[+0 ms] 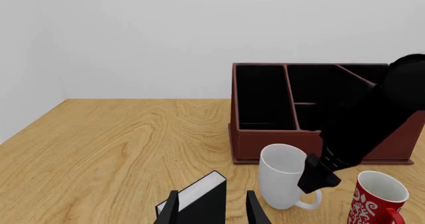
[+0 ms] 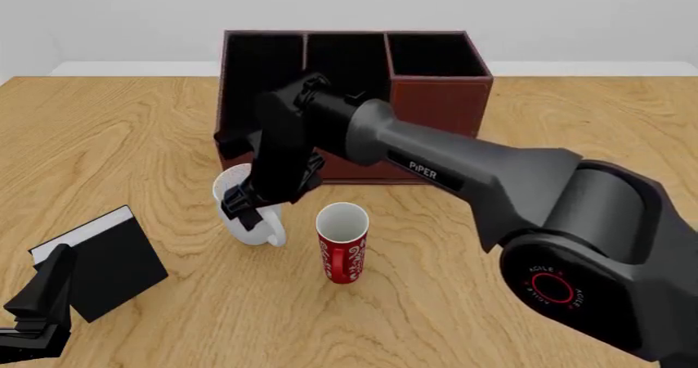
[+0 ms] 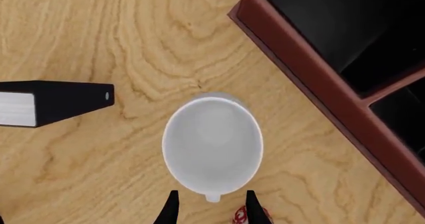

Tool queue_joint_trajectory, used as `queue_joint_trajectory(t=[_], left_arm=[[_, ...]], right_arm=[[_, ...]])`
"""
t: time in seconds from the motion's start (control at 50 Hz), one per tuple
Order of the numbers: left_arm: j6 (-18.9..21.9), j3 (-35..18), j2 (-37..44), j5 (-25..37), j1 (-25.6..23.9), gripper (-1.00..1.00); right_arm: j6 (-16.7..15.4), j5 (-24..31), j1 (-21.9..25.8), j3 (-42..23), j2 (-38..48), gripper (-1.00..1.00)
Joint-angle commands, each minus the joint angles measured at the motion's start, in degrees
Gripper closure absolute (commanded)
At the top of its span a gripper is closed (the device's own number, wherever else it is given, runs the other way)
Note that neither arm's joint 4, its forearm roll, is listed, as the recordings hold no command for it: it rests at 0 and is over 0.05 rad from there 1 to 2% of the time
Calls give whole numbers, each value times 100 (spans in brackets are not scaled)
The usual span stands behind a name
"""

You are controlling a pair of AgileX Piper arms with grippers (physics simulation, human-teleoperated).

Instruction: Pick up the white mug and place it to the right of the caddy.

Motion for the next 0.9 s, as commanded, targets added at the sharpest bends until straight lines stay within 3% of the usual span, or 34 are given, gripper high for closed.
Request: queue_joint_trajectory(t=[0.02, 0.6, 0.62, 0.9], left_arm=[[0, 0, 0, 0, 0, -100], [0, 0, 0, 0, 0, -100], [0, 0, 0, 0, 0, -100], [0, 0, 0, 0, 0, -100]], right_arm=[[20, -49, 12, 50, 37, -100], [22, -162, -10, 187, 87, -100], [19, -173, -27, 193, 68, 100], [-12, -132, 33, 172, 50, 100]])
